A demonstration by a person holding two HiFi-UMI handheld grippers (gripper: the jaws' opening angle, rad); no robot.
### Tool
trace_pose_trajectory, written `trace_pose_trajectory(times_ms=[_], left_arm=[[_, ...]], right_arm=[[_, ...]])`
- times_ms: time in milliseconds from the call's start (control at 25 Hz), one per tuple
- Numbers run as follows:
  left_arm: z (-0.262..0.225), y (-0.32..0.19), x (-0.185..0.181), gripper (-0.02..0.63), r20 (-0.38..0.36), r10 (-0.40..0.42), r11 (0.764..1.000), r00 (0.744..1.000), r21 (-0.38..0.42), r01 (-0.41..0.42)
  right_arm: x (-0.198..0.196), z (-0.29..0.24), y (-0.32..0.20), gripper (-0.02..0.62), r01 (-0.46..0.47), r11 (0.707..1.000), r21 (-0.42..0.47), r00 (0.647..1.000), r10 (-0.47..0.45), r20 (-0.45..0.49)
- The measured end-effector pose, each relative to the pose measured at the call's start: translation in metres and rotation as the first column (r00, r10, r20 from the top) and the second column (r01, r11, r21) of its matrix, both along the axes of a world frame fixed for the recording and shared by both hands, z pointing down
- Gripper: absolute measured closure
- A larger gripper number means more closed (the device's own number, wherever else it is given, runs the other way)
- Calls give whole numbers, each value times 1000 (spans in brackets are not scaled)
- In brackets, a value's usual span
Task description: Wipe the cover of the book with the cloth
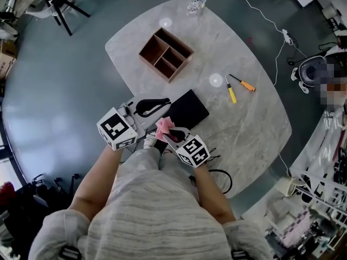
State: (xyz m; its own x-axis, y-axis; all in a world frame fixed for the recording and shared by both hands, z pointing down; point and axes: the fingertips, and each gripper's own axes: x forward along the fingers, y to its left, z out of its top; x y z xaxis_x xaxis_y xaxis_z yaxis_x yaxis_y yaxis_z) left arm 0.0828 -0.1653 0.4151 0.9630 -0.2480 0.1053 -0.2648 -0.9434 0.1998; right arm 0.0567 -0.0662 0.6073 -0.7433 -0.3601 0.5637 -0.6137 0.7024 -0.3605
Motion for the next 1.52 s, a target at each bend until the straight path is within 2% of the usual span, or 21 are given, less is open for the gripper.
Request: trace_pose_trajectory(times_ms=[120,240,520,840,960,1120,1520], left_arm=[[-3,-1,-3,572,-3,-5,1000,1000,7,5],[-12,1,-1,572,-15,-2,1000,1000,24,3],[-35,3,9,572,-40,30,998,999,61,-27],[-56,3,26,572,-49,79,990,996,123,-72],[-60,2,31,572,-49,93,988,994,130,-86],[-60,2,36,572,-46,112,985,993,137,-104],[-60,3,37,572,-30,125,984,992,135,-120]], right_arm=[[19,-40,-21,535,-98,992,81,994,93,60],[47,-84,-38,535,-184,968,170,981,170,96],[111,-175,-52,535,-391,860,328,918,336,213],[154,-222,-39,535,-505,749,429,863,436,255],[163,-229,-39,535,-538,716,445,843,467,268],[165,-230,-42,535,-555,696,456,831,481,279],[167,-229,-45,537,-568,686,455,822,499,273]])
